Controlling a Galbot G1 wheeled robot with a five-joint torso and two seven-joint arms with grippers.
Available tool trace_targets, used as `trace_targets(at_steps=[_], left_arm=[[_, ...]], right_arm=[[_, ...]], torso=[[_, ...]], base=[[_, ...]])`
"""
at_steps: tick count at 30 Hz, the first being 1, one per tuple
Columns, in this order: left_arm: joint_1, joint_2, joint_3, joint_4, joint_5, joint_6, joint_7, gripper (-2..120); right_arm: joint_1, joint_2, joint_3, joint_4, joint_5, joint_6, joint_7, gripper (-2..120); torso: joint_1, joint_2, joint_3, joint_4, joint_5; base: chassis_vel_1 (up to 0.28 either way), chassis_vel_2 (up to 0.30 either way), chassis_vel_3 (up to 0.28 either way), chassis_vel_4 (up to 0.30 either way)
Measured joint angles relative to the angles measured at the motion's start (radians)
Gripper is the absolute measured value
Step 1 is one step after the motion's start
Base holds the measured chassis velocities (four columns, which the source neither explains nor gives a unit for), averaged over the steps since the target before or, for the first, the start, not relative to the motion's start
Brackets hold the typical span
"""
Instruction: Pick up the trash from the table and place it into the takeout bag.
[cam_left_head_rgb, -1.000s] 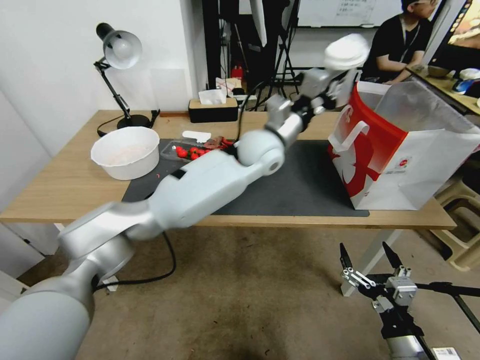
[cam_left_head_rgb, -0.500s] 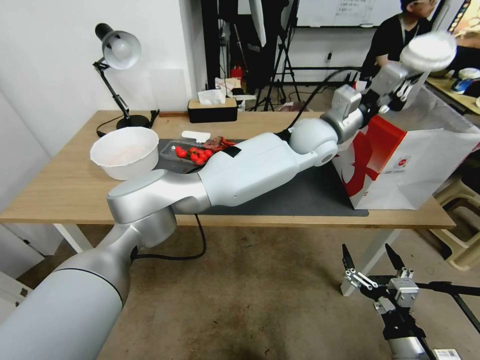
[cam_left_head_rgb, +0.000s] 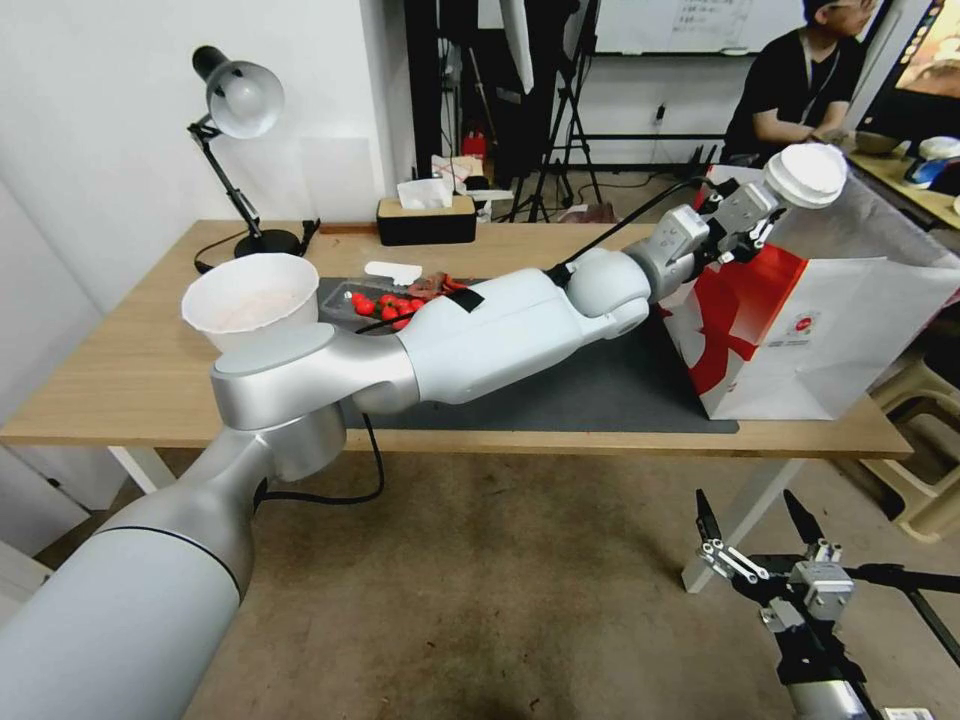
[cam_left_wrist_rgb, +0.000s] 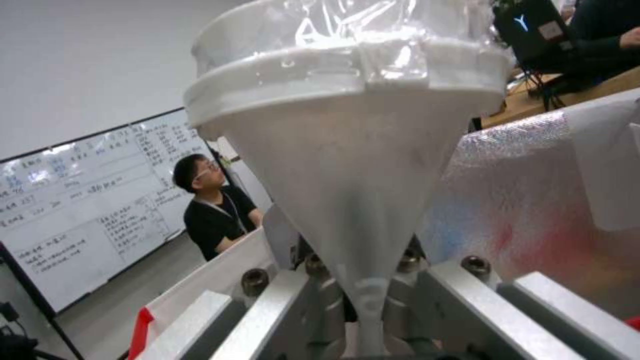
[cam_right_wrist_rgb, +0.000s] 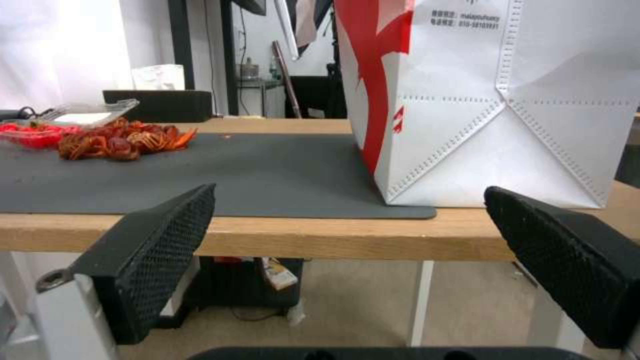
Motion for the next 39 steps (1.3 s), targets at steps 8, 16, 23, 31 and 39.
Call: trace_targets(at_steps=[8, 16, 23, 31, 39], left_arm=[[-0.014, 0.001, 0.015, -0.012, 0.009, 0.006, -0.015, 29], [-0.031, 0.001, 0.018, -0.018, 0.009, 0.014, -0.023, 54], [-0.047, 0.002, 0.02, -0.025, 0.015, 0.015, -0.027, 85], [-0.054, 0.002, 0.021, -0.027, 0.015, 0.017, -0.028, 100], [-0.054, 0.002, 0.017, -0.028, 0.015, 0.018, -0.031, 100]], right_arm=[[-0.002, -0.006, 0.005, 0.013, 0.005, 0.0, -0.001, 100], [-0.003, -0.006, 0.0, 0.021, 0.004, -0.004, -0.001, 100], [-0.004, -0.005, -0.006, 0.022, 0.002, -0.004, -0.002, 100], [-0.007, -0.003, -0.008, 0.025, 0.0, -0.003, -0.002, 100], [-0.01, -0.006, -0.008, 0.021, 0.0, 0.001, -0.002, 100]], torso=[[0.0, 0.0, 0.0, 0.0, 0.0], [0.0, 0.0, 0.0, -0.0001, 0.0], [0.0, 0.0, 0.0, 0.0, 0.0], [0.0, 0.0, 0.0, 0.0, 0.0001], [0.0, 0.0, 0.0, -0.0001, 0.0]], base=[[0.0, 0.0, 0.0, 0.0], [0.0, 0.0, 0.0, 0.0], [0.0, 0.0, 0.0, 0.0], [0.0, 0.0, 0.0, 0.0], [0.0, 0.0, 0.0, 0.0]])
